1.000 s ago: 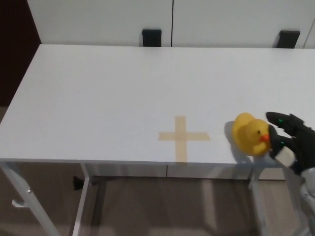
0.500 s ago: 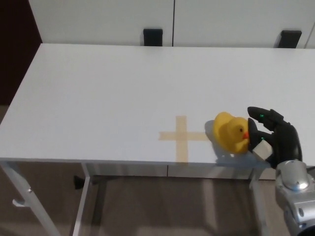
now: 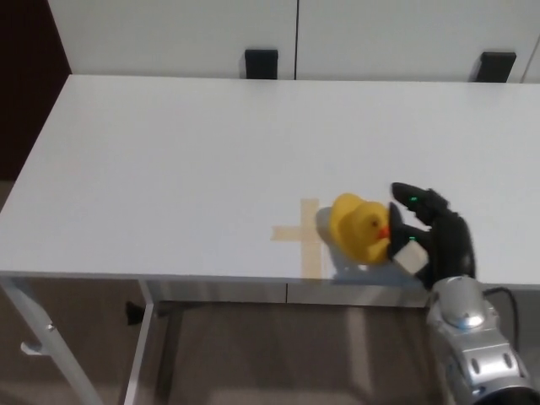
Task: The robot uses its right hand to push the yellow duck toy to the center of the white desk.
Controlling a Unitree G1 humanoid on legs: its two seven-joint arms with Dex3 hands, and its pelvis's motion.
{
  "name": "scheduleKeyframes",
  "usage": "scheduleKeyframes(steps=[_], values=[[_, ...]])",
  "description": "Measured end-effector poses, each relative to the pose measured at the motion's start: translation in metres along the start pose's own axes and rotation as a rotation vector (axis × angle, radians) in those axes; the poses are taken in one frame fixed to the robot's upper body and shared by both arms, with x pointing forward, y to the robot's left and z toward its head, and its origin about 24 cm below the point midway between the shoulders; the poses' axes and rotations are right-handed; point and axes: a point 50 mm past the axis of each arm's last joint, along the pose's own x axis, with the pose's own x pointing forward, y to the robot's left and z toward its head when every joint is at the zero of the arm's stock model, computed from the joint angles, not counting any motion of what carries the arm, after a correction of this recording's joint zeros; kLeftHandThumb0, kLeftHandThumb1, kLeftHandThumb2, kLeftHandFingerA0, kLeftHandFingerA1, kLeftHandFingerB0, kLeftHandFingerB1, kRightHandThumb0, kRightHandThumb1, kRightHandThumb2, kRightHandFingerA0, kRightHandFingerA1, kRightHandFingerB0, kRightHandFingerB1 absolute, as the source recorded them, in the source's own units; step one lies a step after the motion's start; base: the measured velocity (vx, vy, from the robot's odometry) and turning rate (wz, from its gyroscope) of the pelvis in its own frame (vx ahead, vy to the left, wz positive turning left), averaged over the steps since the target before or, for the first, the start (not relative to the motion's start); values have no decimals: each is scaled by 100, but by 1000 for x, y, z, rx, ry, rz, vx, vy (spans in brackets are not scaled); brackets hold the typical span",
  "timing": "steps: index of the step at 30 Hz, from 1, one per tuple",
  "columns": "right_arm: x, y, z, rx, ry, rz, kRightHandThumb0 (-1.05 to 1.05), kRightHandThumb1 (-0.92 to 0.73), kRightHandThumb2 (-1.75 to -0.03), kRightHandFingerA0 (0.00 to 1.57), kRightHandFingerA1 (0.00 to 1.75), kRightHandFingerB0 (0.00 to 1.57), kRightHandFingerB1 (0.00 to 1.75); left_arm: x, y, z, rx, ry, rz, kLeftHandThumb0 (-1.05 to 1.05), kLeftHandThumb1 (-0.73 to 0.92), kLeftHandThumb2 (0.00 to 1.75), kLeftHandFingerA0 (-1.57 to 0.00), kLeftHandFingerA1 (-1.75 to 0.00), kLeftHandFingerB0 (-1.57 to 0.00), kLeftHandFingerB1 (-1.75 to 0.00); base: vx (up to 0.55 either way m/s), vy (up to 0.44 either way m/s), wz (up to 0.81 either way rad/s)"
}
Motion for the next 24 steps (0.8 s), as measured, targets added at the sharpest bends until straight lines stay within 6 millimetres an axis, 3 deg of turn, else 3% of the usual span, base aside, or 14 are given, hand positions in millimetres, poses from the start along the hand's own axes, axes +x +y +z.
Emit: scheduleKeyframes(steps=[7, 12, 21, 23, 24], values=[[-6, 25, 3, -3, -10, 66, -74, -92, -71, 32, 59, 36, 47, 0, 0, 0, 9, -1, -2, -16, 67, 74, -88, -84, -87, -70, 0, 0, 0], [-7, 29, 3, -13, -14, 78, -75, -92, -71, 33, 57, 33, 44, 0, 0, 1, 12, -2, -2, -20, 68, 66, -87, -79, -85, -66, 0, 0, 0], [-9, 39, 5, -27, -22, 97, -76, -92, -69, 32, 62, 33, 50, 0, -1, 1, 27, -5, -3, -17, 66, 71, -86, -80, -86, -68, 0, 0, 0], [-9, 39, 5, -29, -22, 98, -77, -92, -73, 25, 61, 31, 50, 0, -1, 1, 28, -4, -3, -17, 64, 71, -87, -79, -86, -67, 0, 0, 0], [-9, 39, 5, -31, -22, 97, -79, -71, -112, 2, 41, 7, 34, 0, -1, 1, 28, -4, -3, -17, 66, 71, -86, -77, -84, -66, 0, 0, 0]])
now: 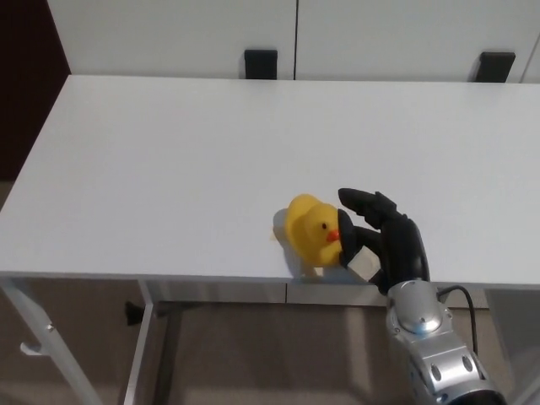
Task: The robot uses its right hand to push the yellow duck toy to the center of the white desk.
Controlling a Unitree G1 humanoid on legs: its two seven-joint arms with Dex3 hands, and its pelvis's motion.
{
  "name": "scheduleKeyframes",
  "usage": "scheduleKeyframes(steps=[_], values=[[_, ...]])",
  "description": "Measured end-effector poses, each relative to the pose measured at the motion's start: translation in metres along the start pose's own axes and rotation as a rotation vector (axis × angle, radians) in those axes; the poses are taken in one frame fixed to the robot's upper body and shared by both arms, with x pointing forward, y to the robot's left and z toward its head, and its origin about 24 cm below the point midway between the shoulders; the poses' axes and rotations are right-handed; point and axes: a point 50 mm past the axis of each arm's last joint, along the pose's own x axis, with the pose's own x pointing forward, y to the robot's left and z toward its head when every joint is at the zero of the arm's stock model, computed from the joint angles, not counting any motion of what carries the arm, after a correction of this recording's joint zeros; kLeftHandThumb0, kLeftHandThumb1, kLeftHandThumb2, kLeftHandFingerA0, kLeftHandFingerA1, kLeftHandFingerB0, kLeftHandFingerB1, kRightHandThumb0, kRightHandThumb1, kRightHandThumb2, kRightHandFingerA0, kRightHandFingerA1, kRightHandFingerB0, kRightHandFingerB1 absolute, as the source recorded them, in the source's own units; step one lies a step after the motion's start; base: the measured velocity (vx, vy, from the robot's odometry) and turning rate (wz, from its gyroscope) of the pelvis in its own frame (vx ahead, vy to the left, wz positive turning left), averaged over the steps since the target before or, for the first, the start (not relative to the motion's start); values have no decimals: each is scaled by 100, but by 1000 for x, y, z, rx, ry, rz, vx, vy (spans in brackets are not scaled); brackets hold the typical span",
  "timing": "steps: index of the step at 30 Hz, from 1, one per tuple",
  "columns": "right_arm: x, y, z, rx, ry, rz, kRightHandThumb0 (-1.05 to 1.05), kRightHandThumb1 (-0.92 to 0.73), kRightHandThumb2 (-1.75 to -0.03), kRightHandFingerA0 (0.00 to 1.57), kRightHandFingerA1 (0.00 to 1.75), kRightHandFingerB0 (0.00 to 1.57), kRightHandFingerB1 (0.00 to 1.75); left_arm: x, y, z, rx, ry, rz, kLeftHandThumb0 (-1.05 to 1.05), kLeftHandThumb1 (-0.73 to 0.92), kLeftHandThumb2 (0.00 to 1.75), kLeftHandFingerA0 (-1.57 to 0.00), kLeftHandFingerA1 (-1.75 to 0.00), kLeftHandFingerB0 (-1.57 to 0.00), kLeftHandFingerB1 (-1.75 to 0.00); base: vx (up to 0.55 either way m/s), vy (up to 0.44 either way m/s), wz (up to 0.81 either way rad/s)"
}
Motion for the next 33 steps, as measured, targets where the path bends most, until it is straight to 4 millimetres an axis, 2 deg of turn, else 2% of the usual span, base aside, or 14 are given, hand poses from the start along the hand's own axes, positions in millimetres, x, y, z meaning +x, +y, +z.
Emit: scheduleKeyframes(steps=[1, 2, 5, 6, 8, 9, 14, 17, 19, 20, 25, 29, 30, 33], values=[[0, 0, 0, -1, 0, 0, -79, -71, -112, 2, 41, 7, 34, 0, 0, 0, 0, 0, 0, -17, 66, 71, -86, -77, -84, -66, 0, 0, 0], [0, -2, 0, -8, -2, -5, -105, -84, -116, 0, 7, 0, 0, 0, 0, 0, 2, 0, 0, -18, 66, 72, -87, -77, -84, -67, 0, 0, 0], [0, -6, 0, -42, -9, -32, -105, -84, -116, 0, 7, 0, 0, 0, 0, 0, 6, -1, -2, -18, 66, 72, -87, -77, -84, -67, 0, 0, 0], [0, -8, 1, -64, -15, -56, -90, -92, -73, 0, 0, 0, 0, 0, -1, 0, 7, 0, -2, -18, 64, 75, -88, -79, -85, -68, 0, 0, 0], [0, -9, 1, -79, -20, -73, -90, -92, -73, 0, 0, 0, 0, 0, -1, 0, 7, 1, -3, -18, 64, 75, -88, -79, -85, -68, 0, 0, 0], [0, -10, 2, -106, -24, -101, -95, -92, -89, 0, 0, 0, 0, 0, -1, -1, 6, 2, -3, -15, 62, 79, -89, -82, -87, -71, 0, 0, 0], [0, -20, 10, -217, -61, -202, -103, -92, -86, 0, 0, 0, 0, 0, -1, 0, 5, 1, -5, -14, 62, 79, -89, -82, -87, -69, 0, 0, 0], [0, -33, 19, -298, -113, -276, -105, -90, -103, 0, 0, 0, 0, 0, -2, 0, 5, 2, -5, -18, 63, 74, -88, -81, -85, -67, 0, 0, 0], [0, -35, 20, -305, -119, -283, -105, -90, -103, 0, 0, 0, 0, 0, -2, 0, 5, 2, -5, -18, 63, 74, -88, -81, -85, -67, 0, 0, 0], [-4, -51, 32, -366, -190, -352, -105, -92, -96, 0, 0, 0, 0, 0, -2, 0, 4, 0, -5, -16, 63, 79, -90, -83, -88, -69, 0, 0, 0], [-18, -82, 51, -450, -314, -460, -100, -88, -102, 0, 0, 0, 0, 0, -2, 1, 2, 0, -6, -14, 63, 77, -87, -81, -87, -68, 0, 0, 0], [-38, -114, 52, -507, -363, -546, -100, -89, -98, 0, 0, 0, 0, 0, -2, 3, -1, -6, -6, -13, 62, 80, -87, -77, -87, -67, 0, 0, 0], [-38, -114, 52, -507, -363, -546, -100, -89, -98, 0, 0, 0, 0, 0, -2, 3, -1, -6, -6, -13, 62, 80, -87, -77, -87, -67, 0, 0, 0], [-64, -158, 44, -594, -353, -647, -100, -92, -91, 0, 0, 0, 0, 0, -2, 1, -3, -2, -6, -14, 61, 80, -86, -78, -86, -67, 0, 0, 0]])
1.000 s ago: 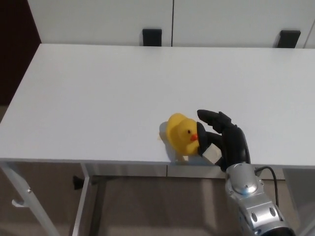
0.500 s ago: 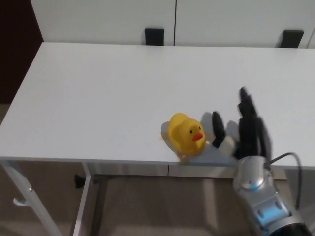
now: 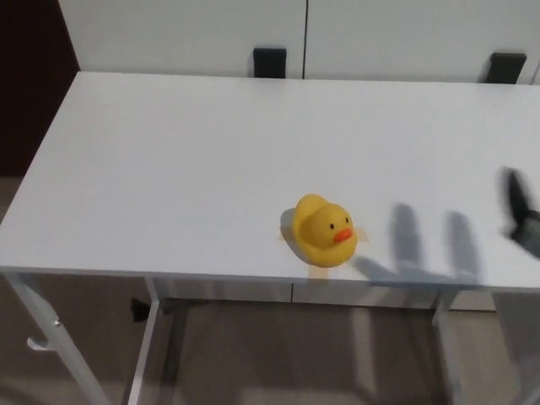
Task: The robot uses its right hand to push the yellow duck toy to the center of the white desk.
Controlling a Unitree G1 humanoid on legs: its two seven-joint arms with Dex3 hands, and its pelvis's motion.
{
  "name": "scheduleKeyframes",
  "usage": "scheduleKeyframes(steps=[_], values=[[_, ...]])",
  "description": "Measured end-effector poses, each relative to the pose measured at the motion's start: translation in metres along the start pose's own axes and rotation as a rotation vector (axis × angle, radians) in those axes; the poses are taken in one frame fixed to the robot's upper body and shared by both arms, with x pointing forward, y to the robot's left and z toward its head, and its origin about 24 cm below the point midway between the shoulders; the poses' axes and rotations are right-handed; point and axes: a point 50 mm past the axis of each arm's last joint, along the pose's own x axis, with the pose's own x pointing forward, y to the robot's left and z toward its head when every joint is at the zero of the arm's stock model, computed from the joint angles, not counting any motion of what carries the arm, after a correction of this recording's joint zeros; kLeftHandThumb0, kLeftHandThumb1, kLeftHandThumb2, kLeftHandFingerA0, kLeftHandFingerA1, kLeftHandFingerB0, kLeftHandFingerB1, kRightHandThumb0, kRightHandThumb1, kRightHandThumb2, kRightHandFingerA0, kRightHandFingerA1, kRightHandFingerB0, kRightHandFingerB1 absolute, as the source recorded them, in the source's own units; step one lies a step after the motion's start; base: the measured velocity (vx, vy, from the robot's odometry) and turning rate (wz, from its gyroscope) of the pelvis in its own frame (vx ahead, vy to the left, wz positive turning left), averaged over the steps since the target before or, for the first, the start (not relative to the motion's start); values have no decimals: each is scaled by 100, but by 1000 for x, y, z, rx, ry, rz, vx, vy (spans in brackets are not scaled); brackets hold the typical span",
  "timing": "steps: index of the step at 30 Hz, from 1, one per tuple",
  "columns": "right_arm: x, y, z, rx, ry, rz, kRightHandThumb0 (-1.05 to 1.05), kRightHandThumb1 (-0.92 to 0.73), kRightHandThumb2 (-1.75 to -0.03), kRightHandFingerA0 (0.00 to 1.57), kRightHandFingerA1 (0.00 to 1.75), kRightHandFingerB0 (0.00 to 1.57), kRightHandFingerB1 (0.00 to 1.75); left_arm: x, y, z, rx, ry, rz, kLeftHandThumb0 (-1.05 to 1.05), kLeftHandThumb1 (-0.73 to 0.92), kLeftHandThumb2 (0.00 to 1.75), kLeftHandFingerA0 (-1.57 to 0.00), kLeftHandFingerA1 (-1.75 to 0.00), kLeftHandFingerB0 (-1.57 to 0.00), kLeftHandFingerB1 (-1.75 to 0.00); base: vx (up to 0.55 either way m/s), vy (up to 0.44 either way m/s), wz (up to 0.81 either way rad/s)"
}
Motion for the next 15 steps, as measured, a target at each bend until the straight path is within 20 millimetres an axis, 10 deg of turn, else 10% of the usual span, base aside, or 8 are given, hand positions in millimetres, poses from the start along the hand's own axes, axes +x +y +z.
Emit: scheduleKeyframes(steps=[4, 12, 13, 15], values=[[-6, -45, -38, -142, 52, -60, -103, -84, -106, 0, 10, 0, 0, 0, 0, -2, -2, 5, 0, -15, 65, 74, -87, -77, -87, -67, 0, 0, 0], [-44, -138, -128, -378, 336, -155, -84, -91, -67, 0, 0, 0, 0, 0, 1, -3, -12, 8, 4, -21, 68, 67, -85, -75, -83, -63, 0, 0, 0], [-49, -145, -135, -388, 368, -159, -100, -79, -108, 0, 16, 0, 15, -1, 1, -4, -12, 9, 5, -20, 69, 65, -86, -74, -84, -62, 0, 0, 0], [-61, -159, -152, -400, 439, -168, -100, -79, -108, 0, 16, 0, 15, -1, 2, -5, -12, 12, 7, -20, 69, 65, -86, -74, -84, -62, 0, 0, 0]])
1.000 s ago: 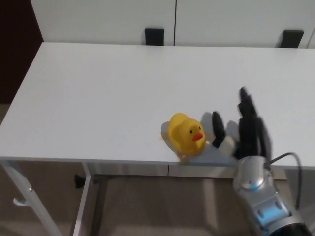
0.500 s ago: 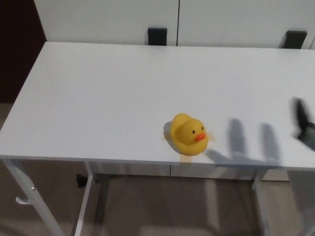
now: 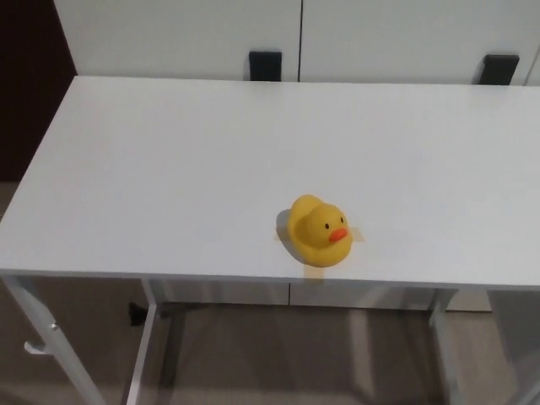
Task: The robot uses its right hand to push the yellow duck toy to the center of the white desk.
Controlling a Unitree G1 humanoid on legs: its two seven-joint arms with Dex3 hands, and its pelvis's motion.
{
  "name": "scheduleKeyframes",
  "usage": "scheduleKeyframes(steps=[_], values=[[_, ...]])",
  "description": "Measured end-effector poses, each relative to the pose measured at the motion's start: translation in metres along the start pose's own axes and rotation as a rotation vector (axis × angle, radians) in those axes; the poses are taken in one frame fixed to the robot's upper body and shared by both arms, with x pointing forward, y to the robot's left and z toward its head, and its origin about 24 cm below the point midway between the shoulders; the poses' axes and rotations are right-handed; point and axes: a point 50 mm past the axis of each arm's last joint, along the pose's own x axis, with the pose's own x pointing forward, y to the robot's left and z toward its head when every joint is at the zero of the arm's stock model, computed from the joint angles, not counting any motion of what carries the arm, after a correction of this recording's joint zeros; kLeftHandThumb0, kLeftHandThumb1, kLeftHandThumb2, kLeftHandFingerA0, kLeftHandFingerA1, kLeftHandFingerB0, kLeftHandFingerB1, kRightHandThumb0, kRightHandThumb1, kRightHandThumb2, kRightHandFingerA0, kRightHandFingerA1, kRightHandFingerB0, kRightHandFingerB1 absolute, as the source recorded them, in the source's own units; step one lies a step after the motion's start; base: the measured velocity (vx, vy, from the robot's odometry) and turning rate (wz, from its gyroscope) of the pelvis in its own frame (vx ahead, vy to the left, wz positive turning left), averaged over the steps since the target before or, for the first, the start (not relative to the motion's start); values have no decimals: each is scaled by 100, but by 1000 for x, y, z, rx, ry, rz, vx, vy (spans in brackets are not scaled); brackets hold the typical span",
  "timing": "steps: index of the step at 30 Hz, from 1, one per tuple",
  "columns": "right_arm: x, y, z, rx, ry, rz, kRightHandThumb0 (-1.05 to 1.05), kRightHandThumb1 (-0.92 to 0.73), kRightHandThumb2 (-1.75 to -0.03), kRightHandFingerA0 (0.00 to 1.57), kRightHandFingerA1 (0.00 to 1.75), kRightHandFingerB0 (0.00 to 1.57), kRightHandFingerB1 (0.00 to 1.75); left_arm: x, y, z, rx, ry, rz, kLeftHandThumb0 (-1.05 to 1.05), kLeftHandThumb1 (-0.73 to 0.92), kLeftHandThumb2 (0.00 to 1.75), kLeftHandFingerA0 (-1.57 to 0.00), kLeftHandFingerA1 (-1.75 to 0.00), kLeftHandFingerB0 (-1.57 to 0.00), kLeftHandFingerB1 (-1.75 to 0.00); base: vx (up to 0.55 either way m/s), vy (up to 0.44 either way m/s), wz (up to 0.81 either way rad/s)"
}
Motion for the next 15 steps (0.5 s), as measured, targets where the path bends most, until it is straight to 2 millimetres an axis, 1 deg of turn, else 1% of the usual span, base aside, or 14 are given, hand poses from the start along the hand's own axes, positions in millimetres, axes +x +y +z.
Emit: scheduleKeyframes(steps=[1, 2, 3, 4, 5, 6, 8, 9, 10, 11, 12, 13, 14, 15], values=[[-1, -2, -8, -4, 23, 1, -49, -75, -70, 32, 119, 5, 22, 0, 0, 0, 0, 0, 0, -19, 68, 65, -86, -74, -82, -63, 0, 0, 0], [-4, -4, -23, -11, 68, 8, -49, -75, -70, 32, 119, 5, 22, 0, 0, 0, 0, -1, 0, -19, 68, 65, -86, -74, -82, -63, 0, 0, 0], [-6, -4, -31, -14, 94, 14, -24, -59, -83, 58, 78, 5, 46, 0, 0, 1, -1, -3, 1, -17, 68, 68, -86, -71, -82, -62, 0, 0, 0], [-8, -4, -41, -18, 122, 21, -24, -59, -83, 58, 78, 5, 46, 0, 1, 2, -1, -6, 2, -17, 68, 68, -86, -71, -82, -62, 0, 0, 0], [-9, -4, -42, -18, 127, 23, -24, -59, -83, 58, 78, 5, 46, 0, 1, 2, -1, -6, 2, -17, 68, 68, -86, -71, -82, -62, 0, 0, 0], [-14, -2, -55, -25, 167, 39, -6, -40, -115, 61, 51, 29, 46, 0, 1, 3, -2, -7, 2, -16, 67, 72, -87, -76, -85, -63, 0, 0, 0], [-16, -1, -58, -26, 181, 45, -6, -40, -115, 61, 51, 29, 46, 0, 1, 2, -2, -6, 2, -16, 67, 72, -87, -76, -85, -63, 0, 0, 0], [-19, 1, -65, -26, 202, 54, -10, -35, -113, 80, 51, 59, 51, 0, 1, 3, -2, -7, 2, -19, 66, 68, -88, -78, -87, -64, 0, 0, 0], [-25, 6, -79, -28, 253, 81, -10, -35, -113, 80, 51, 59, 51, 0, 1, 3, -3, -8, 3, -19, 66, 68, -88, -78, -87, -64, 0, 0, 0], [-28, 8, -84, -28, 275, 93, -10, -35, -113, 80, 51, 59, 51, 0, 1, 3, -3, -8, 3, -19, 66, 68, -88, -78, -87, -64, 0, 0, 0], [-32, 10, -92, -27, 305, 112, -11, -28, -118, 102, 58, 86, 58, 0, 1, 3, -3, -8, 3, -19, 67, 66, -87, -78, -84, -65, 0, 0, 0], [-33, 11, -93, -27, 311, 117, -11, -28, -118, 102, 58, 86, 58, 0, 1, 3, -4, -8, 3, -19, 67, 66, -87, -78, -84, -65, 0, 0, 0], [-33, 11, -93, -27, 311, 117, -4, -23, -111, 101, 57, 82, 56, 0, 1, 3, -4, -8, 3, -18, 62, 79, -87, -81, -87, -70, 0, 0, 0], [-33, 11, -93, -27, 311, 117, -4, -23, -111, 101, 57, 82, 56, 0, 1, 3, -4, -8, 3, -18, 62, 79, -87, -81, -87, -70, 0, 0, 0]])
